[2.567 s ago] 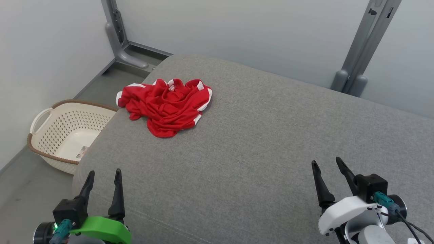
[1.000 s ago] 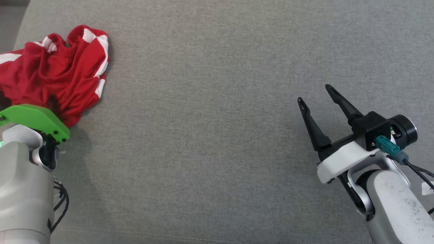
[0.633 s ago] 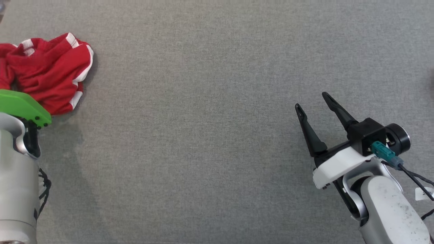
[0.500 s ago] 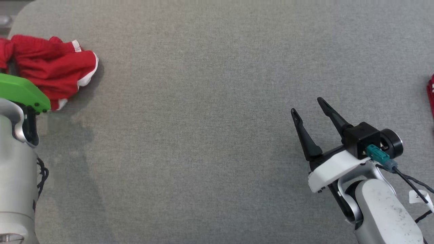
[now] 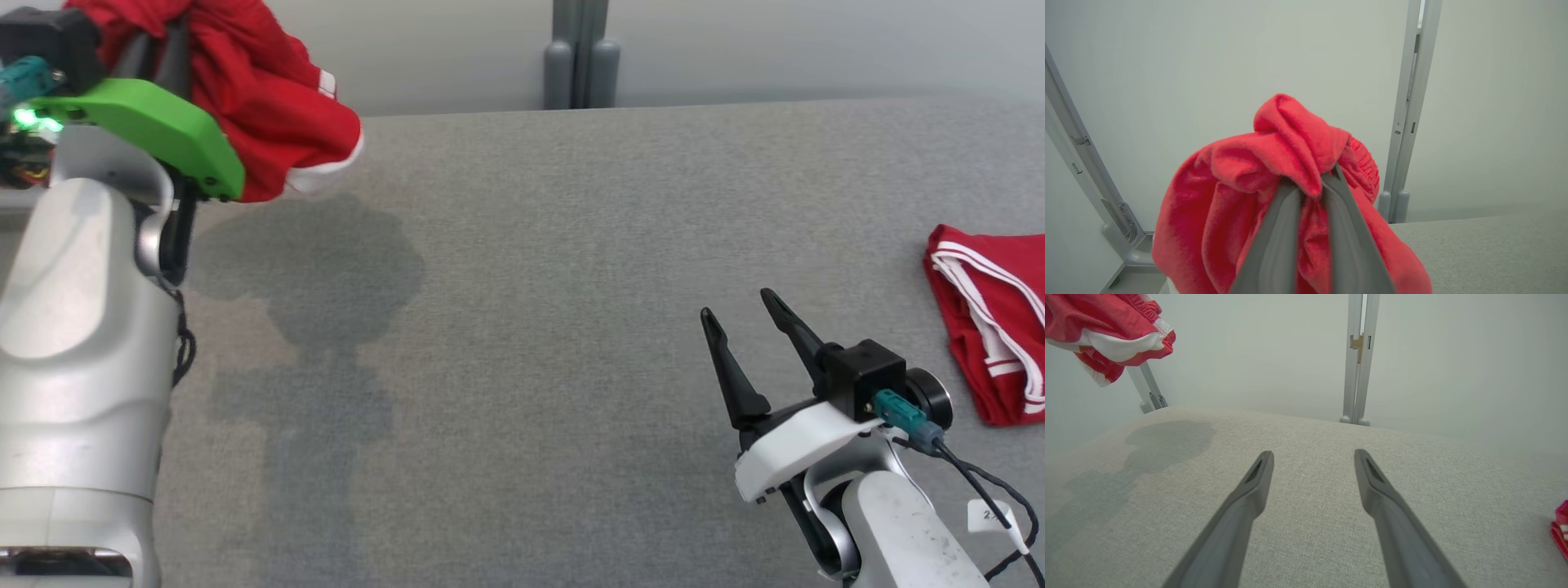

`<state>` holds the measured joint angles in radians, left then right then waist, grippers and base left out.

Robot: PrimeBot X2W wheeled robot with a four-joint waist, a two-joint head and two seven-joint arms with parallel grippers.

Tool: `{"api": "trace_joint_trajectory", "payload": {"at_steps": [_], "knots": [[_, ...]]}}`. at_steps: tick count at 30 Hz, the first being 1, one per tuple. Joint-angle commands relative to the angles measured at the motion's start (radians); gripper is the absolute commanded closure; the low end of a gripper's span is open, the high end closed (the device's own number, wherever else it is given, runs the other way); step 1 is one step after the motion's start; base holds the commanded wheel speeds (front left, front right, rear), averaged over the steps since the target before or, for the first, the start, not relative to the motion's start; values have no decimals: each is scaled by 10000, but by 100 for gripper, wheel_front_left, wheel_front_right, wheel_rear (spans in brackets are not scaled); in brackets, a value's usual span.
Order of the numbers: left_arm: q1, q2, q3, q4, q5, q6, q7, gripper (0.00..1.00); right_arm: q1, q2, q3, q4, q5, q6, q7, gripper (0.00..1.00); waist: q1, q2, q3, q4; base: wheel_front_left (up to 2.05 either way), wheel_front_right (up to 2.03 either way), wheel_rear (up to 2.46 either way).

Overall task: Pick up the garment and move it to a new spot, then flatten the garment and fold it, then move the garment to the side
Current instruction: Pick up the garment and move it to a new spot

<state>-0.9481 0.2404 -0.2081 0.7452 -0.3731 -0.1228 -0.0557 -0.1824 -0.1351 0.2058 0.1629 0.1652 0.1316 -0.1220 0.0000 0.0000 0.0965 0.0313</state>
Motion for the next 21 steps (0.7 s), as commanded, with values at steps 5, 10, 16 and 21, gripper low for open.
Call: {"api": "trace_joint_trajectory", "payload": {"at_steps": [5, 10, 16, 21], "knots": [[687, -635, -773, -1548, -401, -79, 637, 100, 153, 67, -104, -39, -79, -19, -13, 0, 0, 0, -420, -1488, 0, 0, 0], [1278, -990, -1494, -2351, -825, -76, 919, 100, 13, 75, 101, -91, -78, -19, 27, 0, 0, 0, -338, -2309, 0, 0, 0], [1917, -1286, -2548, -2677, -1066, -75, 857, 100, -66, 70, 189, -125, -72, -19, 41, 0, 0, 0, -193, -3103, 0, 0, 0], [2635, -1441, -3129, -2137, -1400, -74, 708, 100, -56, 96, 154, -90, -15, -19, -37, 0, 0, 0, -37, -3436, 0, 0, 0]]}}
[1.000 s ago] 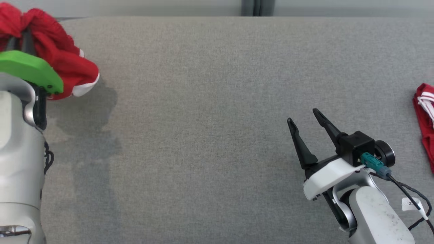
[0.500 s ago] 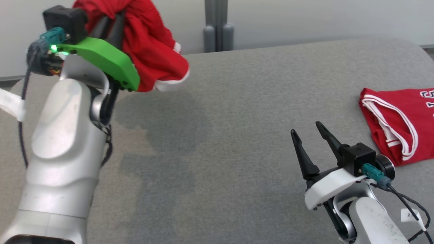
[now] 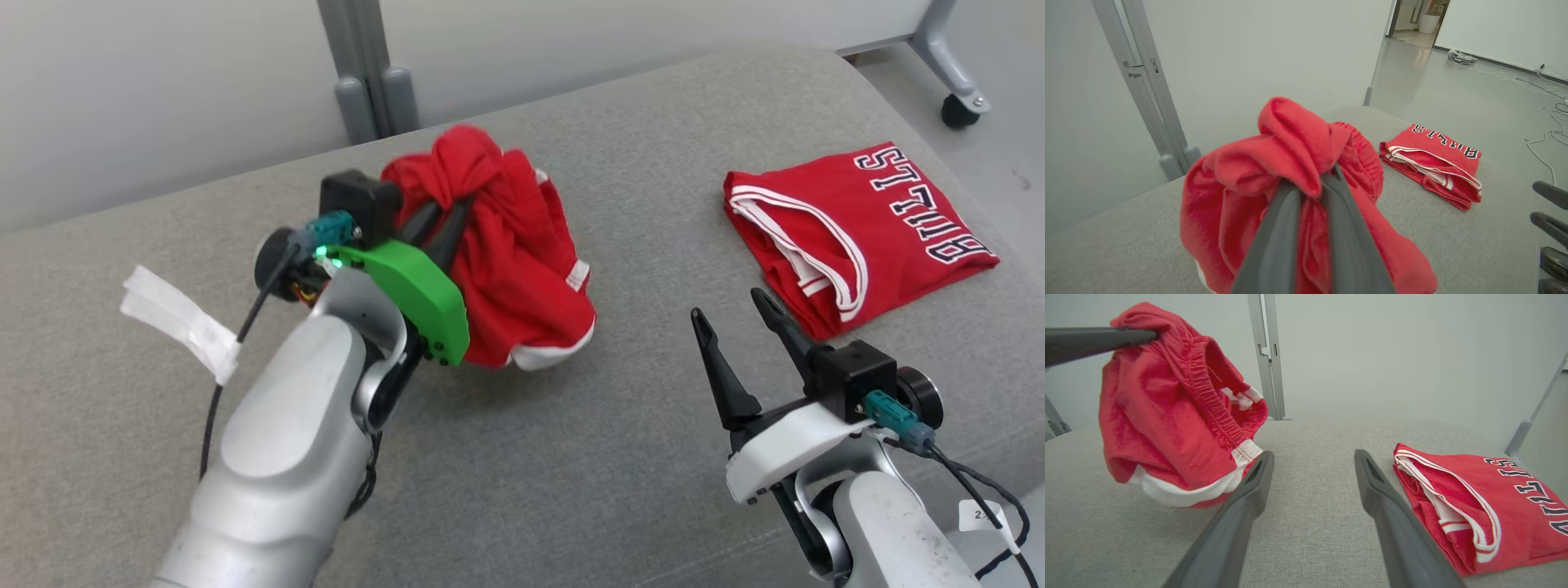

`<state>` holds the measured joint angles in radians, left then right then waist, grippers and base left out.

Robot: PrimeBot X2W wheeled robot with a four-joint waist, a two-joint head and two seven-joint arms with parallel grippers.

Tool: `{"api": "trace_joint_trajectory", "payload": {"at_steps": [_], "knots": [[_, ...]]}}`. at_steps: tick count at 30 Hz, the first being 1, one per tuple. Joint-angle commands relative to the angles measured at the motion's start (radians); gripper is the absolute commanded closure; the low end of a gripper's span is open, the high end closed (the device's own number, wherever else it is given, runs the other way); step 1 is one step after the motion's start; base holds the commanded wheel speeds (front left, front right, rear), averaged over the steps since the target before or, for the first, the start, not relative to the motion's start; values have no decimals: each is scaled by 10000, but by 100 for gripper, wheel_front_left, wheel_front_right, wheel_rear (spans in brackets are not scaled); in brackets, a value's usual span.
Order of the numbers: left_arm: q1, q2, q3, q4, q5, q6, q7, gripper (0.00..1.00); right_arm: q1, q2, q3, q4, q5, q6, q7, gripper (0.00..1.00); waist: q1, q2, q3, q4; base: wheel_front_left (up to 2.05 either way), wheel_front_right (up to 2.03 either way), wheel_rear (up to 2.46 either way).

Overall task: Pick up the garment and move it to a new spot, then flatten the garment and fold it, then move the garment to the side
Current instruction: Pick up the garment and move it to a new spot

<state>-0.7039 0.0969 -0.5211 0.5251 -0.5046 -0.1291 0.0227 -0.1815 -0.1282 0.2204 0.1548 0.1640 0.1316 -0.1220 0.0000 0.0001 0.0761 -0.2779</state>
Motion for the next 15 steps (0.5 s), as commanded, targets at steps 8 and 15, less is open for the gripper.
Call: {"api": "trace_joint_trajectory", "payload": {"at_steps": [8, 15], "knots": [[1012, -11, -441, 2145, -72, 52, -676, 0, -102, 104, -32, 66, -18, -19, -129, 0, 0, -1, 293, -267, 0, 0, 0], [1222, 38, -302, 2638, -152, 46, -2091, 0, 171, 132, -360, 21, -100, -19, -201, 0, 0, -1, 275, 523, 0, 0, 0]]}}
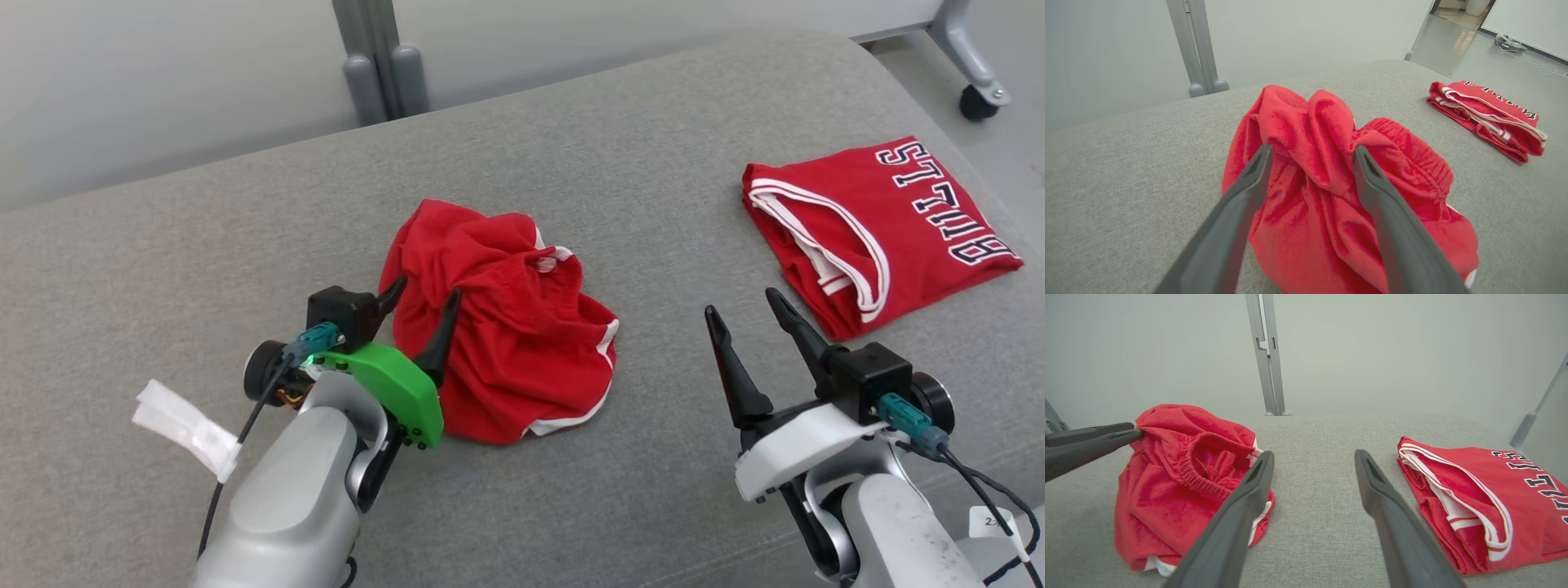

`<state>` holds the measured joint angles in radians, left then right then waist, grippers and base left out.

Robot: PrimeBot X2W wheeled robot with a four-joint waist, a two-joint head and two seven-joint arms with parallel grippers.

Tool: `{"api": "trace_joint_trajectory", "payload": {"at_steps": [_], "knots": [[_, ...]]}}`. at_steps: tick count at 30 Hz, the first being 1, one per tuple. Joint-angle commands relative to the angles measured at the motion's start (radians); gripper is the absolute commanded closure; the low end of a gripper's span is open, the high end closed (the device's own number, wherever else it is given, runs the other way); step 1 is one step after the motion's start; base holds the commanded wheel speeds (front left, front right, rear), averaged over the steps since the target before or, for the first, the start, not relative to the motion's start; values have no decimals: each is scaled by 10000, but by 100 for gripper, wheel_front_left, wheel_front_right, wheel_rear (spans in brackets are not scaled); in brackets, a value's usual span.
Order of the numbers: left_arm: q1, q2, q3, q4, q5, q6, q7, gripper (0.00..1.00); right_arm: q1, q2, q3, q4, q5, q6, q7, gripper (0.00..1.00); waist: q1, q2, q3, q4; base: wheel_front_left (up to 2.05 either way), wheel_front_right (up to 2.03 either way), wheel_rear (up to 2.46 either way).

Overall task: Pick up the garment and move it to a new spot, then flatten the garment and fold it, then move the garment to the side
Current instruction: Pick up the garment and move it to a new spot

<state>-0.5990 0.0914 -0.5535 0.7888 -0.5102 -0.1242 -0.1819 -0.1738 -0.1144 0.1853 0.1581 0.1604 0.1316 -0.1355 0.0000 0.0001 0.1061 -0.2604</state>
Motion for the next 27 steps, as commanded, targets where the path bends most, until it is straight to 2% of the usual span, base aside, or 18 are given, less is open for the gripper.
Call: {"api": "trace_joint_trajectory", "payload": {"at_steps": [1, 7, 14, 20, 27], "knots": [[233, 152, 97, -62, -103, 18, -287, 0, 142, 17, -68, -23, -69, -19, -68, 0, 0, -1, -61, 508, 0, 0, 0], [922, 556, 568, -1039, 204, 268, -824, 0, 433, 116, -475, -16, -83, -19, -111, 0, 0, -1, -346, 1343, 0, 0, 0], [2756, 926, 2238, -3386, 247, 678, -828, 0, 726, 182, -836, -68, -142, -19, -69, 0, 0, -1, -664, 2061, 0, 0, 0], [4114, 1006, 3309, -4626, 503, 820, -829, 0, 943, 203, -1056, 7, -145, -19, -32, 0, 0, -1, -976, 2426, 0, 0, 0], [5239, 1104, 3993, -5155, 751, 958, -832, 0, 1135, 202, -1213, 148, -73, -20, -78, 0, 0, -1, -1196, 2601, 0, 0, 0]]}}
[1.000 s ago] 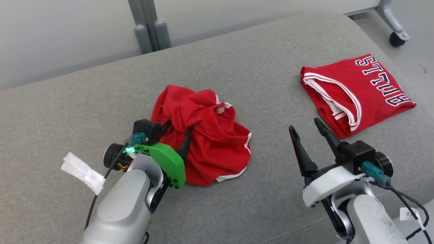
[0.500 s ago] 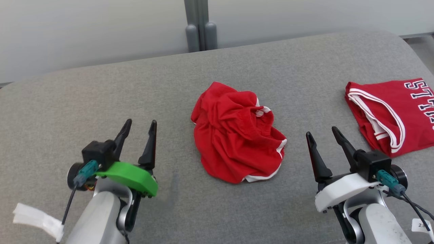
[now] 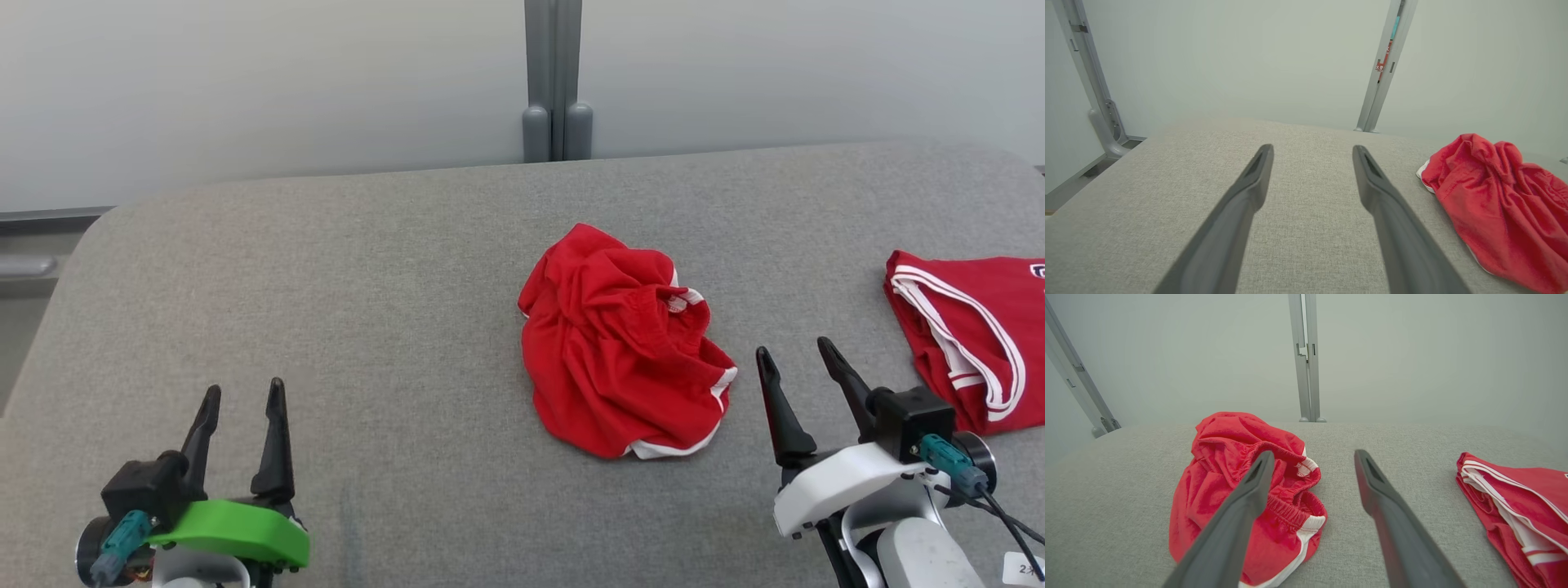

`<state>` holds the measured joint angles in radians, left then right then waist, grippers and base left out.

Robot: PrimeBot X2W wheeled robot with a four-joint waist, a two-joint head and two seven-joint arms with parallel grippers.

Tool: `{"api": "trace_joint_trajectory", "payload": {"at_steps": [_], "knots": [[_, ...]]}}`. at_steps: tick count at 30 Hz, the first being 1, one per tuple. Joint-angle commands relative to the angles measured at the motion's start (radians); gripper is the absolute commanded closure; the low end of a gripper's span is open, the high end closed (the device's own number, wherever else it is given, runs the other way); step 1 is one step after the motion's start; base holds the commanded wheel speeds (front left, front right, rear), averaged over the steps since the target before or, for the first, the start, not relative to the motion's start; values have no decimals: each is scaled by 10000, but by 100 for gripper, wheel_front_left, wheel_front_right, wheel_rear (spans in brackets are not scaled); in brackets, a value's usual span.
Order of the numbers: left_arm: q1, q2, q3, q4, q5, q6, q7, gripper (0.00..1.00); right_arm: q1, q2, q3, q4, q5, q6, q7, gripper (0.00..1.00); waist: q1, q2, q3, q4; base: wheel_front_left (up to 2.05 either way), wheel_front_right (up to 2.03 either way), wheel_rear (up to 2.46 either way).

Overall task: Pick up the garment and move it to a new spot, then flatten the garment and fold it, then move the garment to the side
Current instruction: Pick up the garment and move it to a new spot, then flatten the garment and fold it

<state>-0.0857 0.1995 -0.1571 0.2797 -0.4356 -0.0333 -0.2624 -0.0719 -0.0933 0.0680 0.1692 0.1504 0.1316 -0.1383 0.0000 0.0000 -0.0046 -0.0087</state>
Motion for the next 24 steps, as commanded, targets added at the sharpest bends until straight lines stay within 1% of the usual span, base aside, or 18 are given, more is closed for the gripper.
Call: {"api": "trace_joint_trajectory", "payload": {"at_steps": [1, 7, 12, 24], "knots": [[262, -13, 121, -136, 17, 55, -26, 0, 130, -2, -69, 48, 33, -20, -59, 0, 0, 0, -114, 100, 0, 0, 0], [771, -125, 387, -416, 85, -93, -27, 0, 290, -20, -187, 182, 58, -20, -70, 0, 0, 0, -219, 118, 0, 0, 0], [845, -184, 392, -303, -8, -200, -27, 0, 316, 21, -204, 213, 42, -20, -39, 0, 0, 0, -257, 98, 0, 0, 0], [708, -198, 228, -42, -95, -135, 63, 0, 256, 55, -68, 332, 120, -20, -68, 0, 0, 0, -262, -30, 0, 0, 0]]}}
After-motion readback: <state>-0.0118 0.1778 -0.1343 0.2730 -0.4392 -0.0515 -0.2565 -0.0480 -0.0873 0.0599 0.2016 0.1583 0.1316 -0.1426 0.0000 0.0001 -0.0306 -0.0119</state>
